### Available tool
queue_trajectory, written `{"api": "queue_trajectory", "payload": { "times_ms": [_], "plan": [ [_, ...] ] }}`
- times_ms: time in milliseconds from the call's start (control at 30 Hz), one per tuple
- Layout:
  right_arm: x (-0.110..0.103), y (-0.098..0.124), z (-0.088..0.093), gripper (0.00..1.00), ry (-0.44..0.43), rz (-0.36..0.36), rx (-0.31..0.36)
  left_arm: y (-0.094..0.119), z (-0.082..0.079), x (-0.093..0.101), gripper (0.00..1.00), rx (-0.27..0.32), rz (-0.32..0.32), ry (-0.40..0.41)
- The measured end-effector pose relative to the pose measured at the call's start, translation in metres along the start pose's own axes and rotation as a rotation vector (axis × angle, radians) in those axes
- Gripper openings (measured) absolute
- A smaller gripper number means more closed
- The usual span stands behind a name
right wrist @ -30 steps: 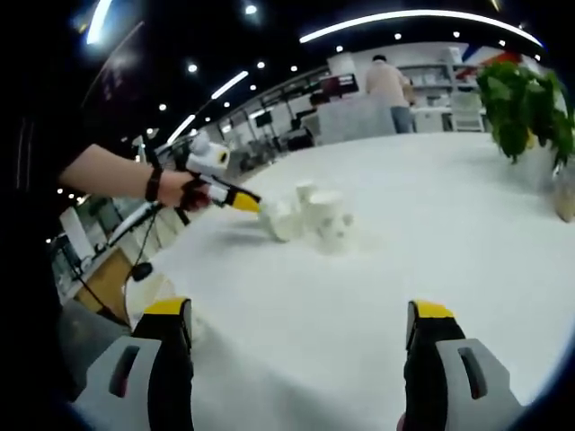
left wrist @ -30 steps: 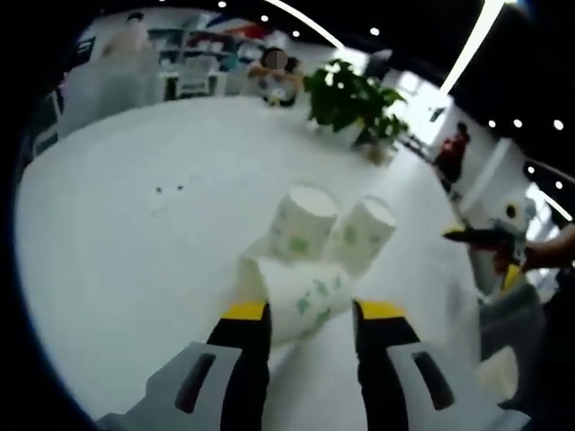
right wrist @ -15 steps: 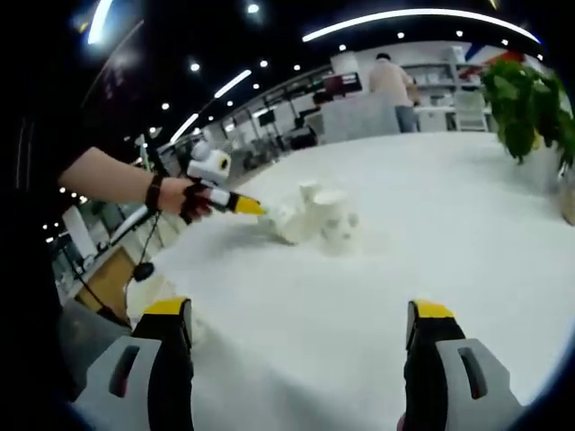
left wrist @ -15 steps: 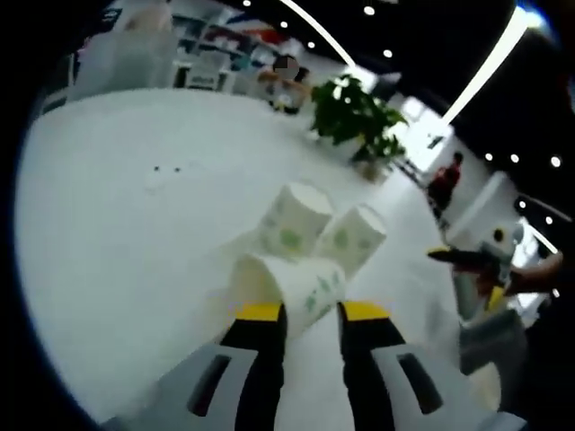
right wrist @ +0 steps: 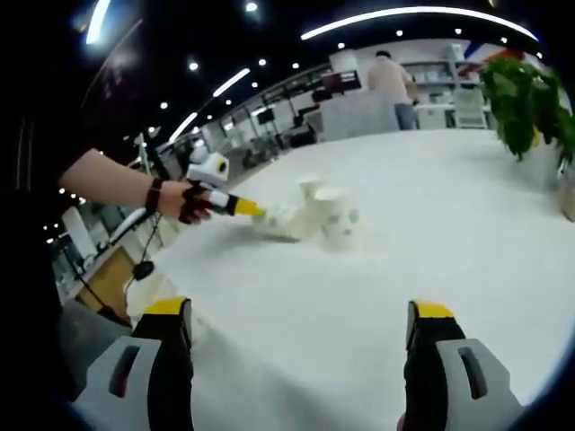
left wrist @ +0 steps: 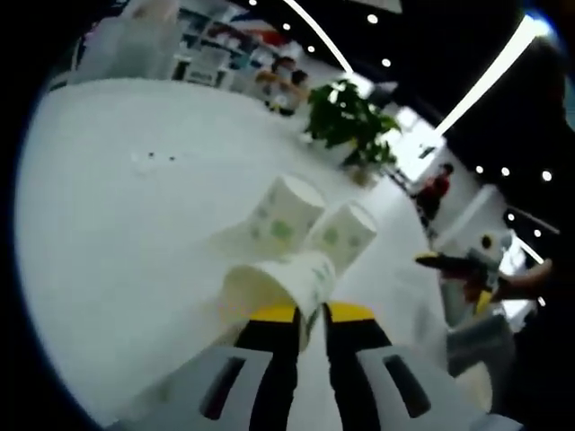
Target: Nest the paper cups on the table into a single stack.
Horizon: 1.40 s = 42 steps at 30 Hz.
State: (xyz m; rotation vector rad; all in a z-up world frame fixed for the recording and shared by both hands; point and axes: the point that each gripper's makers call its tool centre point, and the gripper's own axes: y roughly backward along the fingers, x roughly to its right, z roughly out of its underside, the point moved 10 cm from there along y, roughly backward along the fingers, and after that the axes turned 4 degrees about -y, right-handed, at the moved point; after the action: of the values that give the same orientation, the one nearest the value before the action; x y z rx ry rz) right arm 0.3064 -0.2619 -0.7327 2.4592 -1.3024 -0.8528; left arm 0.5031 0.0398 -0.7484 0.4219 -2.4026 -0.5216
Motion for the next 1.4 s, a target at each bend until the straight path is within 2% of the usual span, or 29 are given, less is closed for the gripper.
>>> {"api": "queue_trajectory", "payload": {
  "times_ms": [300, 800, 933, 1133, 1267, 1400],
  "plan": [
    [0.000, 0.002, -0.002, 0.98, 0.001, 0.006, 0.001, 0.000, 0.000, 0.002, 0.01, 0.024, 0.029, 0.027],
    [-0.007, 0.011, -0.010, 0.98, 0.014, 0.020, 0.025, 0.007, 0.003, 0.019, 0.00, -0.008, 0.045, 0.035],
    [-0.011, 0.016, -0.015, 0.98, 0.030, 0.023, 0.035, 0.015, -0.002, 0.031, 0.00, -0.015, 0.053, -0.036],
    [-0.017, 0.026, -0.020, 0.98, 0.047, 0.034, 0.053, 0.029, -0.006, 0.053, 0.00, -0.036, 0.057, -0.056],
    [-0.024, 0.033, -0.024, 0.98, 0.063, 0.040, 0.065, 0.040, -0.009, 0.066, 0.00, -0.042, 0.058, -0.164],
    [-0.032, 0.041, -0.028, 0.98, 0.074, 0.043, 0.088, 0.054, -0.011, 0.081, 0.00, -0.064, 0.058, -0.210]
  ]
}}
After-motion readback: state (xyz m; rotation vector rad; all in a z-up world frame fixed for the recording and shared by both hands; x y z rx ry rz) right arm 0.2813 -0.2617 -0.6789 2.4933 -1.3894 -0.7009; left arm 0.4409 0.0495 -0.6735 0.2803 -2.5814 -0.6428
